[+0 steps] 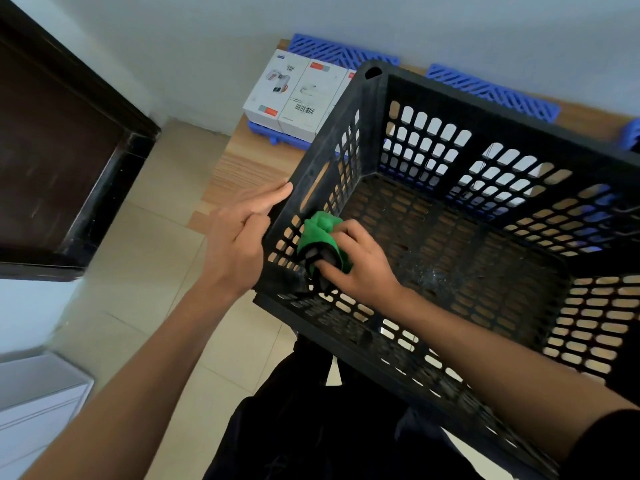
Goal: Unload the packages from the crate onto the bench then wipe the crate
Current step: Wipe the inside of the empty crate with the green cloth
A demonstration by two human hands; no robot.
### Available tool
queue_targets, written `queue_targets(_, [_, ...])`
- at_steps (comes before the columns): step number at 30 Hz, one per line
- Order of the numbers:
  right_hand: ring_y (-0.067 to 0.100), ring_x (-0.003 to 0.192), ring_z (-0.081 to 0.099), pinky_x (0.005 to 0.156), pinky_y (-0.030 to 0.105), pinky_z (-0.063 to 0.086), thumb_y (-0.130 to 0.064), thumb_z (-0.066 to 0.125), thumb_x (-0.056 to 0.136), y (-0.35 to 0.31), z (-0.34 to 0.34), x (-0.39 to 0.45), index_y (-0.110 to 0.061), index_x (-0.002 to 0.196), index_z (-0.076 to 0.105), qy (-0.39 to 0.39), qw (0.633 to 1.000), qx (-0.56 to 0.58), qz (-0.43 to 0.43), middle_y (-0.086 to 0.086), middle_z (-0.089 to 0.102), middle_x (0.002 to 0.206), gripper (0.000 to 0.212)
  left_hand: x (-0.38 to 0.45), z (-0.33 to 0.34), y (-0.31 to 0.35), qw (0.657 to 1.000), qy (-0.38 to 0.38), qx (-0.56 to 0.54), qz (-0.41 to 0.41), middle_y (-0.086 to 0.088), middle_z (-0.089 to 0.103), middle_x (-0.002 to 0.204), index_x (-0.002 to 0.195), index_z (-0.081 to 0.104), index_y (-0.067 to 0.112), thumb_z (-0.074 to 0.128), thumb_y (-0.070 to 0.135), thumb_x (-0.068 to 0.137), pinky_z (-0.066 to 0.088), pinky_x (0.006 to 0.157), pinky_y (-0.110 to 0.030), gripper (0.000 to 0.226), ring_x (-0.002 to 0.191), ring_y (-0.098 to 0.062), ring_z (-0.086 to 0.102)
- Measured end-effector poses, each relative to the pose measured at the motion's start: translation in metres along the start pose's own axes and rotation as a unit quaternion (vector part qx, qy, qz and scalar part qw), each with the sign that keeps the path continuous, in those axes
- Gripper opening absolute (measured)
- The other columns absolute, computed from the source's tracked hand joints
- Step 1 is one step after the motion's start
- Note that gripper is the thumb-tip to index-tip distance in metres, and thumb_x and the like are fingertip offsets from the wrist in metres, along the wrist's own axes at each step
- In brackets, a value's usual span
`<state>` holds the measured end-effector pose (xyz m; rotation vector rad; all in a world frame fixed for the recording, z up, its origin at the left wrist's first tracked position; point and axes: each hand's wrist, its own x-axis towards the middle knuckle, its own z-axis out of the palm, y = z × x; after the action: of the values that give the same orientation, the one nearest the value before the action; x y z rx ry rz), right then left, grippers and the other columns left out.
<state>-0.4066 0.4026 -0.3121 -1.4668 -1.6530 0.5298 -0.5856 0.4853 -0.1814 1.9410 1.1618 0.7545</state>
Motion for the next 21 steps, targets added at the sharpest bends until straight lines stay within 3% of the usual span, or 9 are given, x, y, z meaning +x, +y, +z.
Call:
queue_targets(4, [0.024,0.105,0.056,0.091,0.029,0.049,-0.033,0.071,0.089,-0.038,0.005,0.017,-0.009,0.123,0.056,0.038,0.996,0.043,-0.068,0.007,0.050,0.116,0.044,-0.001,-0.001,-0.001,1.000,-0.007,-0.013,0.004,-0.003,0.066,0.135,0.128,0.069,0.009,0.037,0.010,0.094,0.046,0.109,-0.050,0.046,0.132,-0.013,0.057])
queue_targets(7, [0.023,0.106,0.052,0.083,0.031,0.050,-0.032,0.066,0.088,-0.054,0.017,0.024,-0.018,0.129,0.048,0.036,0.997,0.044,-0.052,0.002,0.040,0.119,0.047,-0.003,0.000,-0.001,1.000,-0.008,-0.021,-0.016,0.007,0.067,0.135,0.128,0.071,0.018,0.034,0.025,0.102,0.047,0.108,-0.049,0.046,0.131,-0.011,0.057])
queue_targets(10, [0.022,0.104,0.049,0.083,0.029,0.047,-0.024,0.064,0.087,-0.052,0.029,0.022,-0.016,0.129,0.047,0.049,0.996,0.054,-0.046,0.004,0.039,0.118,0.046,-0.003,0.000,-0.002,0.999,-0.008,-0.032,-0.028,0.007,0.067,0.134,0.128,0.071,0.022,0.028,0.029,0.105,0.047,0.108,-0.051,0.049,0.132,-0.013,0.057])
queue_targets(15, [0.023,0.097,0.047,0.083,0.027,0.041,-0.022,0.056,0.084,-0.033,0.042,0.006,-0.019,0.127,0.048,-0.021,0.998,0.011,-0.058,0.008,0.041,0.111,0.044,-0.002,-0.001,-0.003,0.996,-0.026,-0.070,-0.057,-0.001,0.067,0.134,0.129,0.065,0.043,0.021,0.037,0.106,0.048,0.103,-0.060,0.051,0.128,-0.023,0.060])
queue_targets(18, [0.022,0.096,0.044,0.082,0.028,0.041,-0.023,0.057,0.085,-0.020,0.049,0.004,-0.019,0.128,0.049,-0.036,0.997,-0.019,-0.062,0.006,0.038,0.112,0.044,-0.002,-0.003,-0.004,0.997,-0.023,-0.050,-0.054,0.004,0.066,0.135,0.131,0.065,0.036,0.019,0.036,0.107,0.049,0.103,-0.058,0.052,0.130,-0.021,0.059])
queue_targets(21, [0.023,0.102,0.044,0.083,0.034,0.050,-0.015,0.070,0.081,-0.004,0.056,-0.002,-0.017,0.127,0.050,-0.069,0.995,-0.043,-0.065,0.005,0.036,0.114,0.050,-0.001,-0.002,-0.006,0.997,-0.026,-0.046,-0.055,0.006,0.066,0.135,0.131,0.064,0.035,0.018,0.034,0.109,0.049,0.103,-0.057,0.051,0.130,-0.018,0.058])
